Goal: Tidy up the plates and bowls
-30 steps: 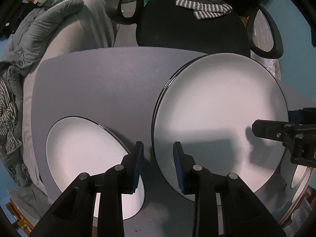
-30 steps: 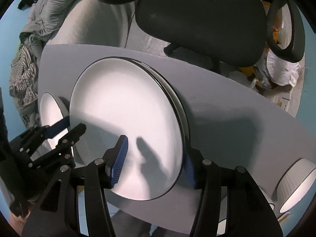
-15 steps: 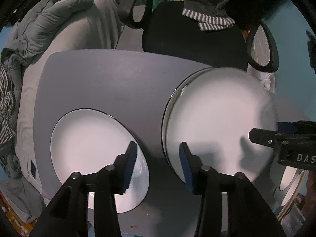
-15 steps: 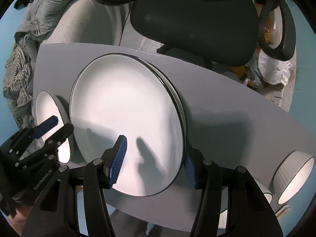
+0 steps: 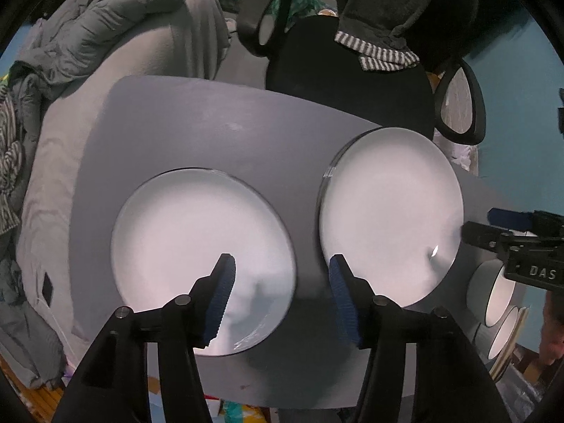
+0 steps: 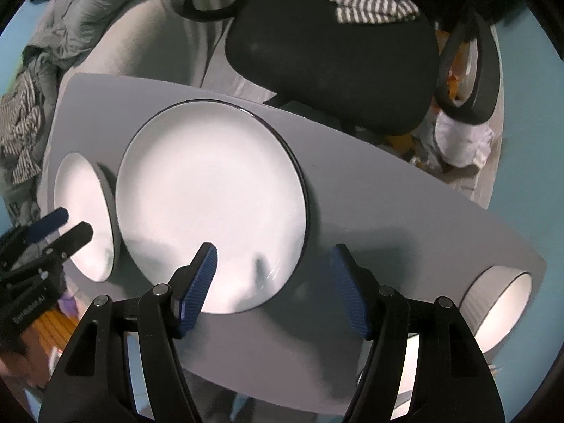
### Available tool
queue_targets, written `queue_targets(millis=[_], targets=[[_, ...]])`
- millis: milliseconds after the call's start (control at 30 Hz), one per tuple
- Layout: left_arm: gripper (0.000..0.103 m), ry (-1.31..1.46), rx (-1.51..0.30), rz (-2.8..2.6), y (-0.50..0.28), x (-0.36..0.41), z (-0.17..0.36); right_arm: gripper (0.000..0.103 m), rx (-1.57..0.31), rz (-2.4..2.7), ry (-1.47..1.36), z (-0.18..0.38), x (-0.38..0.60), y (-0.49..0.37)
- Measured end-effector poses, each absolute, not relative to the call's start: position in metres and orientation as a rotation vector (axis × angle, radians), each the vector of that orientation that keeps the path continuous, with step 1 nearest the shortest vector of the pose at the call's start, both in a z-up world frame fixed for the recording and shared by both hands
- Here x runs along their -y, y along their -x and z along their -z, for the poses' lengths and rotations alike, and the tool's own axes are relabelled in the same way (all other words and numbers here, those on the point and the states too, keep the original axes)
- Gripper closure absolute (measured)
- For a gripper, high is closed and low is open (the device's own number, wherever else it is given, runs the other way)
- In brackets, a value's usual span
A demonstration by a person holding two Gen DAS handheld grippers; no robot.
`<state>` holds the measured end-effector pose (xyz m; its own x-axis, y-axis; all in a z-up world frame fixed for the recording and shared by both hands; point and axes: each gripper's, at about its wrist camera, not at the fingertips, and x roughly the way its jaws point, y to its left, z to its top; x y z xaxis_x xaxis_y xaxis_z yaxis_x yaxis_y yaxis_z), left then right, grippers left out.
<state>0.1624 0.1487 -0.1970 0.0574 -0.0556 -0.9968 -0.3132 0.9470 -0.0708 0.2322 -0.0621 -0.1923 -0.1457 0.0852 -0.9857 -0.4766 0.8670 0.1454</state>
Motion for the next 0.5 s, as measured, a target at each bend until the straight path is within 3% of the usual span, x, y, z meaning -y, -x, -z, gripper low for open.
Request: queue_targets(millis=[500], targets=[[0.040,0.443,-1.488,-0.325,-0.087,-0.240,0.193,0.035,-1.519,-0.720,0.501,0.154,-0.022,-0.204]])
